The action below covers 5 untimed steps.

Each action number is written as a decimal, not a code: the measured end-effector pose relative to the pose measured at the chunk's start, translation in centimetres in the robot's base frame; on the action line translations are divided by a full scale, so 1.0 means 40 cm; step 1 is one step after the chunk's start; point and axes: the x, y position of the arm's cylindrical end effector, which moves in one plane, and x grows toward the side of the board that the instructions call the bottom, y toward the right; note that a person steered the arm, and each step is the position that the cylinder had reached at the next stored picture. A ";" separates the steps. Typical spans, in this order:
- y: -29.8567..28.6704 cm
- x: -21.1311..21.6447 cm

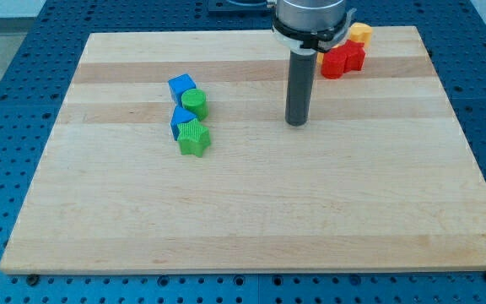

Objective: Separate green star from blue triangle

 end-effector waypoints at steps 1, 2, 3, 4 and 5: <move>0.000 0.000; -0.029 -0.035; -0.175 -0.087; -0.241 -0.106; -0.246 -0.105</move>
